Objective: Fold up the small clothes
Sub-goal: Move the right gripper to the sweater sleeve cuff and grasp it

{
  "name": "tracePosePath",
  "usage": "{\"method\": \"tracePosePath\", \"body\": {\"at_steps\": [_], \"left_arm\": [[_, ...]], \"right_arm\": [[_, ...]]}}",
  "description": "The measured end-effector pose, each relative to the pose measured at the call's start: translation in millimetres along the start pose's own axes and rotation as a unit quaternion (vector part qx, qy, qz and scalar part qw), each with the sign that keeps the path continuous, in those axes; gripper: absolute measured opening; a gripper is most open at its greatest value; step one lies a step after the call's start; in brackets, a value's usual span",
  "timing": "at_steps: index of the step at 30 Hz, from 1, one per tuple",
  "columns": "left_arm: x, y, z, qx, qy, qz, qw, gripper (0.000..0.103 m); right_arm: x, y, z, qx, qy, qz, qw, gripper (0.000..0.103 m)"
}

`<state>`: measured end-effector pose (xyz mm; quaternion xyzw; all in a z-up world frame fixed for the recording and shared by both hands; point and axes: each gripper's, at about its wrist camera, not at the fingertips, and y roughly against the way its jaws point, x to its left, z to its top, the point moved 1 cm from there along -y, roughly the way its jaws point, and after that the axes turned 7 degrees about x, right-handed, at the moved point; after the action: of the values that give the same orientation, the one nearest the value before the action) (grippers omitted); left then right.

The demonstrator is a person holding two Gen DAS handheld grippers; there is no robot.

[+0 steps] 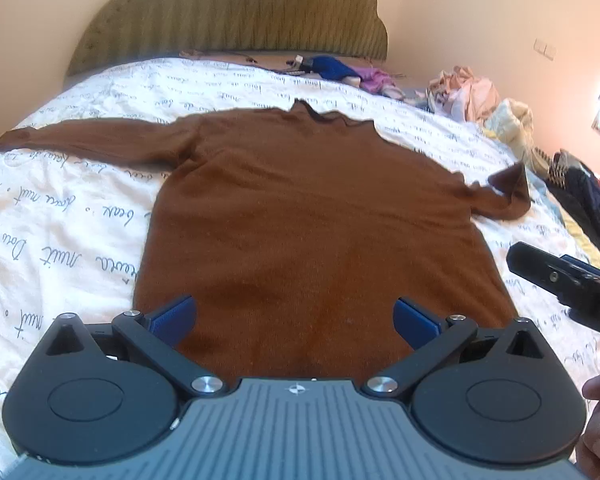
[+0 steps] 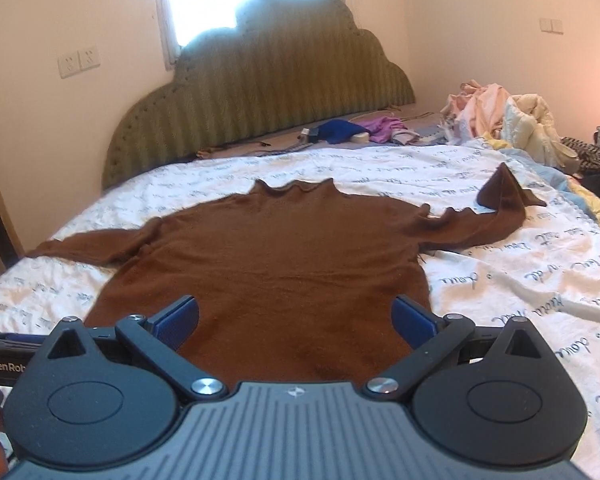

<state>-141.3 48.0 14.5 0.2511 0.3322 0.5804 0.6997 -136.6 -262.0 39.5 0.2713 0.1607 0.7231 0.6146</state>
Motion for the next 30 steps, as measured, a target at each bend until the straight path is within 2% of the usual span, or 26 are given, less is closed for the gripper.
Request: {"method": "tracePosePath", "body": {"at_steps": [4, 6, 8, 11, 13, 17, 23, 27, 30], "left_arm": [[0, -8, 0, -0.017, 0.026, 0.013, 0.9994, 0.103], [-2, -16, 2, -0.019, 0.028, 0.042, 0.9985, 0.103], [-6, -27, 6, -0.009, 0.018, 0.072, 0.9972, 0.103], [-7, -42, 14, 0.006, 0.016, 0.08, 0.9966, 0.103], [-7, -50, 19, 0.011, 0.017, 0.084, 0.9962, 0.103], [-7, -51, 22, 0.011, 0.024, 0.062, 0.9977, 0.103], [-9, -48, 21, 0.023, 0.022, 0.071, 0.997, 0.103], [-10, -43, 21, 0.033, 0.026, 0.064, 0.997, 0.103], [-18, -37, 21, 0.033, 0.019, 0.066, 0.9971, 0.103]], "right_arm": [[-13, -13, 6, 0.01, 0.004, -0.028, 1.0, 0.103], [-22, -22, 9, 0.018, 0.003, -0.042, 0.999, 0.103], [-30, -33, 11, 0.034, -0.012, -0.054, 0.998, 0.103], [-37, -45, 13, 0.045, -0.022, -0.044, 0.998, 0.103], [-36, -54, 16, 0.054, -0.018, -0.049, 0.997, 0.103], [-33, -63, 19, 0.064, -0.016, -0.039, 0.997, 0.103], [-24, -62, 18, 0.075, -0.007, -0.03, 0.997, 0.103], [-24, -56, 19, 0.068, -0.012, -0.008, 0.998, 0.103], [-34, -49, 22, 0.047, -0.013, 0.015, 0.999, 0.103]]}}
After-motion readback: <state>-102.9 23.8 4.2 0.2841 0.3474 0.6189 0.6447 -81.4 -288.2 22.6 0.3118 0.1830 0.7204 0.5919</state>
